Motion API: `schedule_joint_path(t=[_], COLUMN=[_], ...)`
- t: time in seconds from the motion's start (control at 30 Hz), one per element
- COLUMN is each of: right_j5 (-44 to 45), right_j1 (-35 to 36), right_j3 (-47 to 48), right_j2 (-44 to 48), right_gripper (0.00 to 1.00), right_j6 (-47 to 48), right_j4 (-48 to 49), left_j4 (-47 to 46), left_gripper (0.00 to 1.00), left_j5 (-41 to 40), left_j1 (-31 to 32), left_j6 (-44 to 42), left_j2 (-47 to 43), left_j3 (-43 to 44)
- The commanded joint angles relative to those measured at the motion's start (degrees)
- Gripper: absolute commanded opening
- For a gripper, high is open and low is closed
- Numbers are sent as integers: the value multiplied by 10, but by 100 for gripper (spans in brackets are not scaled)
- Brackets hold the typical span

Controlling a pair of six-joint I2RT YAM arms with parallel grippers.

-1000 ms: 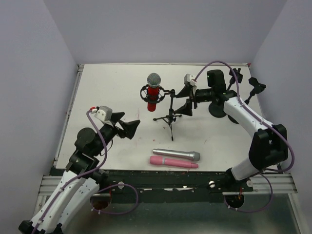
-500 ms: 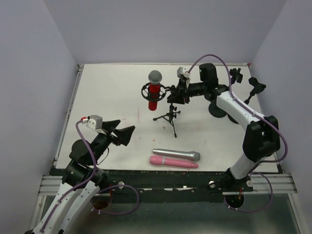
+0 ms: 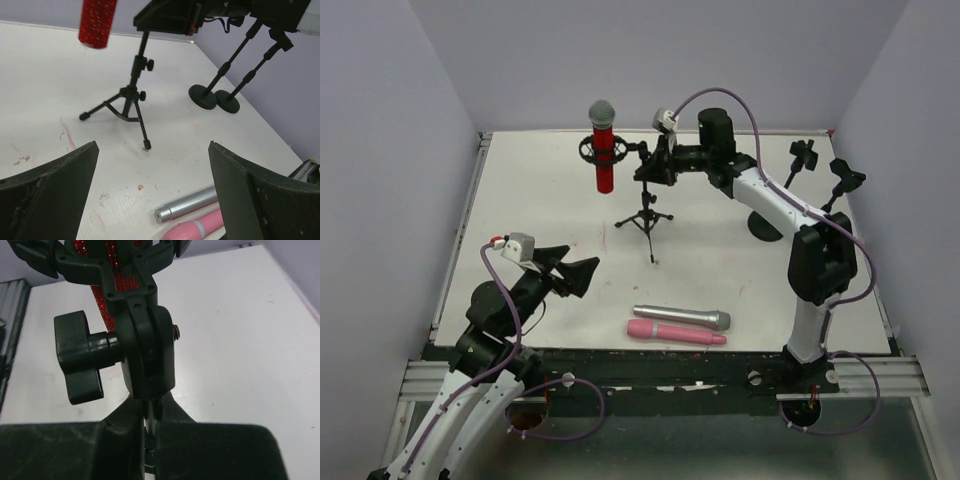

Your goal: Attach the microphones to the stand

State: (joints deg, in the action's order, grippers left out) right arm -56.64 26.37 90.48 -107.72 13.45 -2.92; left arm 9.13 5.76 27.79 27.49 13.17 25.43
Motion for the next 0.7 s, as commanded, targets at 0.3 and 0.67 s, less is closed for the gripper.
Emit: schedule_joint_path(t=[0.3,0.67], right_j5=[333,293], right_j1=[89,91], right_j3=[185,84], right_j2=[-141,-98], right_gripper=[1,13], right_j6=[-133,-113], right_j4=[122,133], left_j4=[-20,-34], left_gripper=[99,99], left_j5=[7,9], left_j1=[-4,-3], left_j6=[2,-2], left_j2=[25,32], left_j3=[-2,-12])
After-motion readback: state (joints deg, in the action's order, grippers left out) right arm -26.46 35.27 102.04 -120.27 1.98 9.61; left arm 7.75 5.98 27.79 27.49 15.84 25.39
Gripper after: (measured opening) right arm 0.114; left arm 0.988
